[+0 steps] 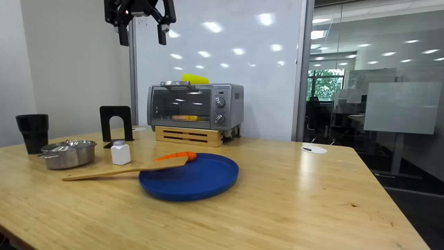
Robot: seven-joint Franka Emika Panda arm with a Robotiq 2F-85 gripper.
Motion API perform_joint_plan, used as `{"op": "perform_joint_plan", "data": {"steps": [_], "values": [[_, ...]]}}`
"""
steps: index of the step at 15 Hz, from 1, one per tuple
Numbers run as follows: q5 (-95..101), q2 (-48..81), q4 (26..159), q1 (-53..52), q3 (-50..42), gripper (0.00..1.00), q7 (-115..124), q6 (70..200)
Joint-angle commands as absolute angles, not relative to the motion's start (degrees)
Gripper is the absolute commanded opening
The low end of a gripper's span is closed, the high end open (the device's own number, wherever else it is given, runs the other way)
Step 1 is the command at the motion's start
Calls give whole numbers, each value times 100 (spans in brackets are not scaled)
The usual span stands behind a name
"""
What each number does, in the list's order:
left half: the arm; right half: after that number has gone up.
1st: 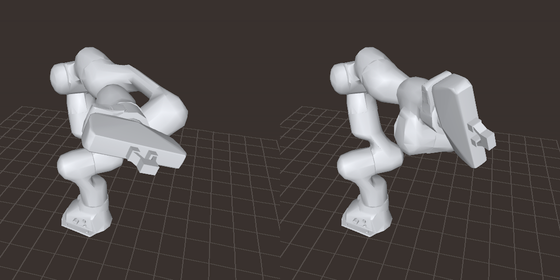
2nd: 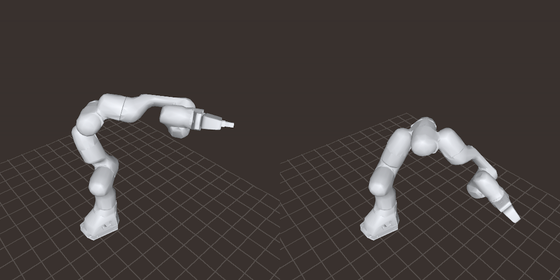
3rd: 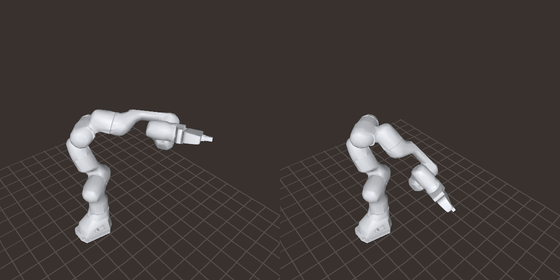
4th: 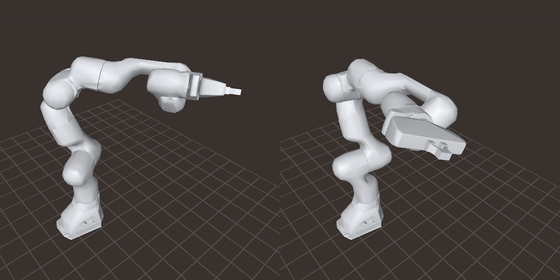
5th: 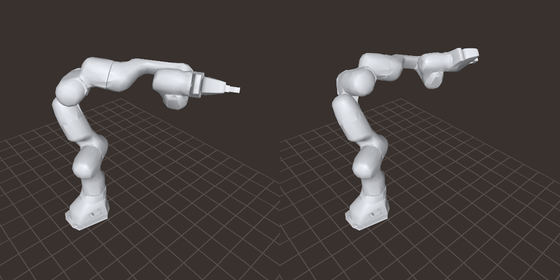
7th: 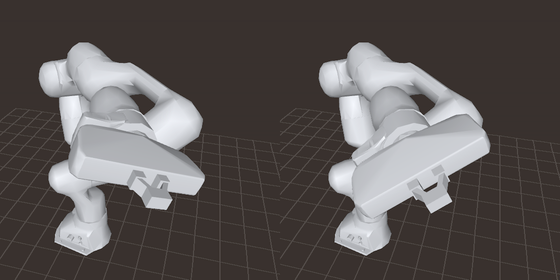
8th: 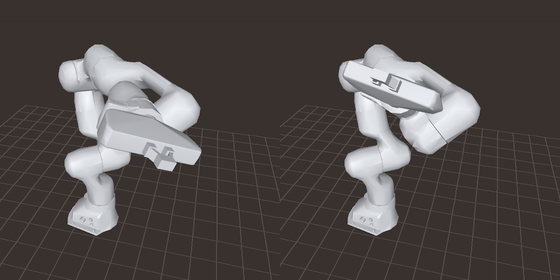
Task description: Remove the yellow object from the top of the oven and place it on the blue plate
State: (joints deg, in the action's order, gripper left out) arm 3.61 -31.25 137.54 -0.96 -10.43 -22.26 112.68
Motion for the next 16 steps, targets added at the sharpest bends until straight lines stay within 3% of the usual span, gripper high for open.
{"op": "perform_joint_plan", "data": {"steps": [1,10,16], "values": [[329,-3116,13740,-35,-991,100,-2252,11252],[279,-2901,13453,-14,-1047,100,-2219,11171],[147,-1950,12070,-55,-1136,100,-2244,11138]]}}
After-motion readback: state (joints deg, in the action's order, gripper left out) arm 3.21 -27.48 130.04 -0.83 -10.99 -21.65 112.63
